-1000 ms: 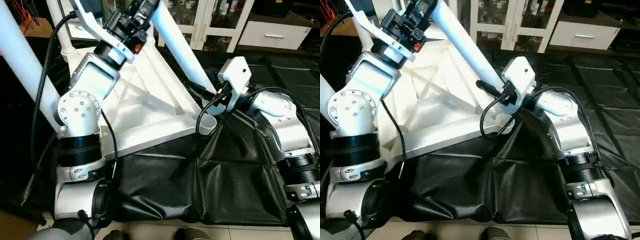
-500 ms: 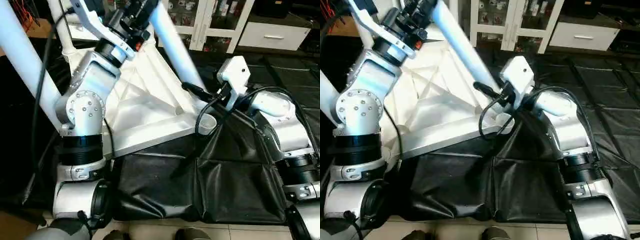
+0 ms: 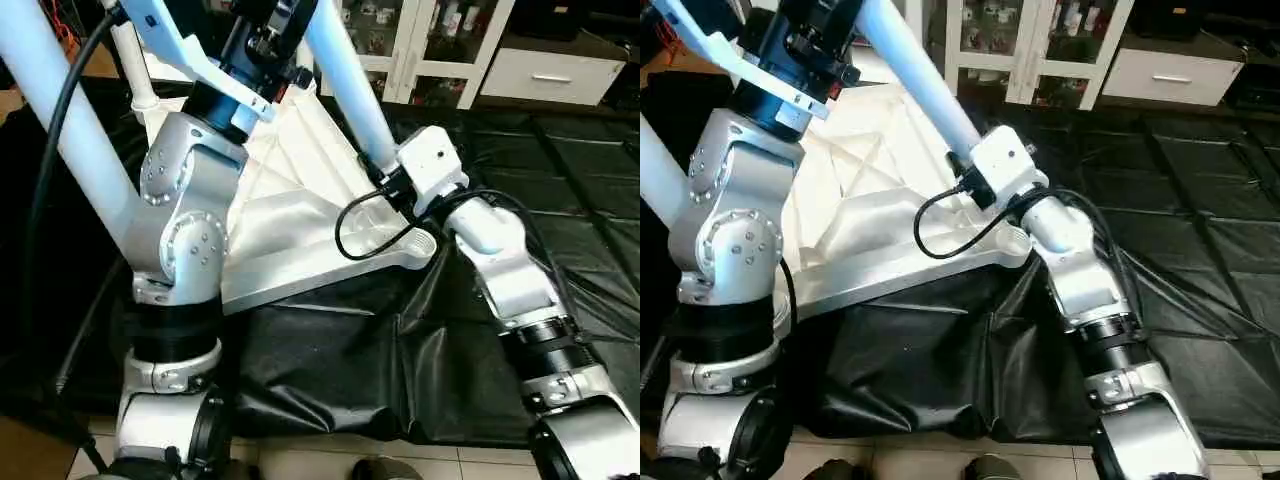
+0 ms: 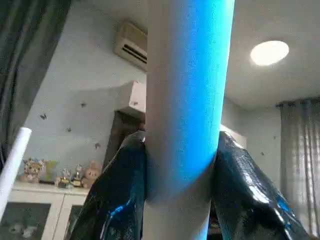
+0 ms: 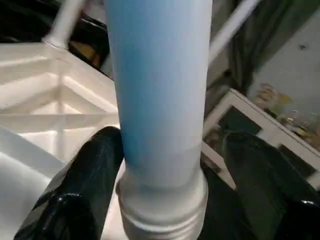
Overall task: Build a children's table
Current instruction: Insert table leg to table base
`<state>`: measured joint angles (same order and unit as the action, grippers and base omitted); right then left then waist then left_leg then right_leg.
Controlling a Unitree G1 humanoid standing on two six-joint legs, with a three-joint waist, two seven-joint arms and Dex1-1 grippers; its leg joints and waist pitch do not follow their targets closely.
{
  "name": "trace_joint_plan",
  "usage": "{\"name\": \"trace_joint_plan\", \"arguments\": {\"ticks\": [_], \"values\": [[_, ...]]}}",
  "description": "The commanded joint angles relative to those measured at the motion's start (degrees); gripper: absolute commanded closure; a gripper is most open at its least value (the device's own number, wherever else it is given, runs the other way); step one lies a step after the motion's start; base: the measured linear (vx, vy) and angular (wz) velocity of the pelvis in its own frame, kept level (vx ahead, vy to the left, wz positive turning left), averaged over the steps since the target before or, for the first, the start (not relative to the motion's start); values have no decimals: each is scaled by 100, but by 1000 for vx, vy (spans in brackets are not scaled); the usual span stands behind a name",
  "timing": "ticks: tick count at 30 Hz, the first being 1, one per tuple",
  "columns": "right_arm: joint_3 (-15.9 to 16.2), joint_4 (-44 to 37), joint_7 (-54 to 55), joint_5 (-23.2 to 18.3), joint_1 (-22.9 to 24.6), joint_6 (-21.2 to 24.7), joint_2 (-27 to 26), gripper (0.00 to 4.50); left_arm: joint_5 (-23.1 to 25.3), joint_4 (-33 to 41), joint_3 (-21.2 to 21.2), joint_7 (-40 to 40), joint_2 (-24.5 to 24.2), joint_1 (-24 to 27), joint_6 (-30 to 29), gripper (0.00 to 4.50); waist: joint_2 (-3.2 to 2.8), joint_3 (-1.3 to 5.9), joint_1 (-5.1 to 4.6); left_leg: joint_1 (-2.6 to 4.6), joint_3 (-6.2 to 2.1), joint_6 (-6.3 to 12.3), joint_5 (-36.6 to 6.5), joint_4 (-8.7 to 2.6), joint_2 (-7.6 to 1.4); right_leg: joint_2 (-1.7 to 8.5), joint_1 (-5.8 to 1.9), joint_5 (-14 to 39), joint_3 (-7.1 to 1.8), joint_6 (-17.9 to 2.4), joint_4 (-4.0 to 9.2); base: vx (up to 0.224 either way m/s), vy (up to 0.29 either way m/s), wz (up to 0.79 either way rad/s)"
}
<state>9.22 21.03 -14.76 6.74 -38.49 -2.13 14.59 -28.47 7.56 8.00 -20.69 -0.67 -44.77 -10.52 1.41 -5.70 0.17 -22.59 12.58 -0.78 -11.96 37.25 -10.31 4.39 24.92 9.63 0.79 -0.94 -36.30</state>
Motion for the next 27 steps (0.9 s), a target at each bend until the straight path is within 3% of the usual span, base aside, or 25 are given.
{"name": "trace_joint_plan", "arguments": {"ticks": [1, 7, 11, 12, 15, 18, 27], "values": [[-90, 49, 90, 66, -108, -76, -9, 106, 72, 106, -43, 44, 9, 14, 103, 294, -30, 596, -9, 147, -142, 236, -459, -405, -212, 209, -380, 89, -149, -1424, 310, 0, 0, 0], [41, 150, 156, 152, -80, -520, -82, 106, 78, 88, -87, 23, -2, 33, 93, 294, -60, 586, -6, 164, -141, 192, -587, -413, -212, 206, -355, 147, -146, -1392, 319, 0, 0, 0], [54, 224, 282, 265, -118, -559, -97, 106, 77, 75, -125, 32, -18, 45, 127, 294, -60, 586, -10, 164, -145, 173, -623, -417, -211, 199, -354, 160, -142, -1376, 320, 0, 0, 0], [38, 260, 286, 268, -132, -576, -105, 132, 70, 62, -127, 33, -19, 37, 135, 294, -57, 584, -12, 160, -143, 175, -631, -416, -208, 198, -353, 169, -142, -1371, 324, 0, 0, 0], [18, 334, 253, 261, -147, -594, -104, 142, 57, 39, -126, 29, -18, 15, 141, 294, -60, 587, -12, 157, -142, 182, -629, -411, -206, 202, -356, 156, -144, -1371, 321, 0, 0, 0], [-33, 383, 272, 215, -131, -551, -129, 183, 47, 37, -128, 23, -19, 7, 138, 294, -59, 589, -10, 155, -142, 215, -582, -410, -207, 203, -359, 93, -144, -1391, 313, 0, 0, 0], [-40, 536, 129, 174, -166, -639, -129, 253, -57, 33, -118, 11, -35, -20, 100, 294, -58, 590, -13, 160, -142, 222, -624, -410, -211, 203, -356, 141, -142, -1406, 316, 0, 0, 0]]}}
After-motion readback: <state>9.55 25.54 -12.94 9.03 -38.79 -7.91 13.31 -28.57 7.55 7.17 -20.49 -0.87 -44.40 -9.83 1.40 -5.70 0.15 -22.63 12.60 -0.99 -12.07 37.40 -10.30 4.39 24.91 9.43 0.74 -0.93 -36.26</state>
